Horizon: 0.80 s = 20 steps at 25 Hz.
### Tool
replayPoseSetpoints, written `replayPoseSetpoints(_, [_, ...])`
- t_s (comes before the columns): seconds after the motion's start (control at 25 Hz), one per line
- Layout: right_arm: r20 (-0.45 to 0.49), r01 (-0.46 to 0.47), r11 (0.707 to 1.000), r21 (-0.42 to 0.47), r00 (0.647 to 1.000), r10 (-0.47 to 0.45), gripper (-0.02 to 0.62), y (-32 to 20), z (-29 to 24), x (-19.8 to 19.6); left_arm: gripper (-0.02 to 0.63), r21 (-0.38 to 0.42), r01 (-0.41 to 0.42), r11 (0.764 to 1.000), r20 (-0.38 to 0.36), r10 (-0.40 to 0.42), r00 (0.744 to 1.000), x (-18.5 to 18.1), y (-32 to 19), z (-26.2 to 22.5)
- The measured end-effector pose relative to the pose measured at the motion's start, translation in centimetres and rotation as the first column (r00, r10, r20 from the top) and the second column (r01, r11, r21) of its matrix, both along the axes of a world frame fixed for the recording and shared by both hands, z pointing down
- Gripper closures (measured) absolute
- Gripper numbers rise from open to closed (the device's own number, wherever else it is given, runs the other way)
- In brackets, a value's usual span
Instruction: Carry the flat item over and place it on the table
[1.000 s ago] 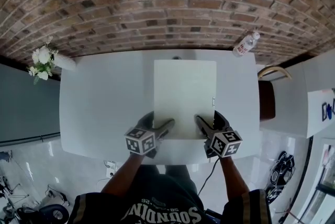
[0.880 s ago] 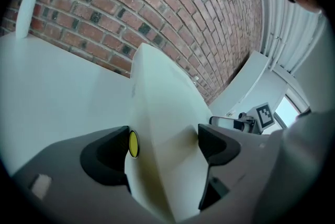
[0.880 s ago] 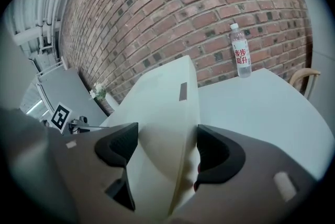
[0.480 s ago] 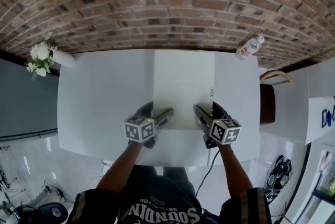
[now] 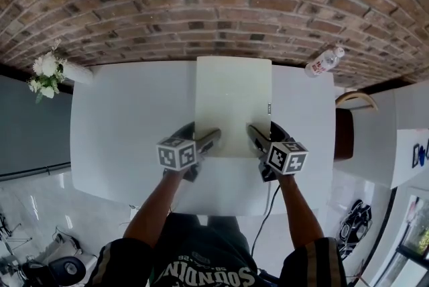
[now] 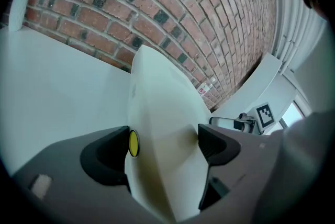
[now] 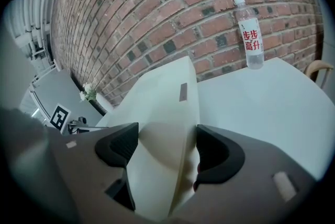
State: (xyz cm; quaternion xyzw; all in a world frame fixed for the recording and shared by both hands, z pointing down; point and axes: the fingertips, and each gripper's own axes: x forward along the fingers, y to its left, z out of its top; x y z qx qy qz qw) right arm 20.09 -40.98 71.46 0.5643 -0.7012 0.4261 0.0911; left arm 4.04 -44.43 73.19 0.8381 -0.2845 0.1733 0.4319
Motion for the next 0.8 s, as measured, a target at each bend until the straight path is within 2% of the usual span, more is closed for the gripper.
replayPoseSetpoints(0.36, [0.009, -0.011, 0.999, -0.040, 1.000, 0.011, 0.253, -1.5, 2.0, 0.6, 0.186, -0.035, -0.014, 0.999, 0.017, 0.014, 1.000, 0.7, -1.7, 1.8])
replayPoseSetpoints(0.8, [0.008, -0.024, 0.998, -0.052, 1.000, 0.024, 0.256, -2.6, 2.9, 0.6, 0.186, -0.082, 0.018, 0.996, 0.014, -0.017, 1.000, 0.5, -2.5, 3.0])
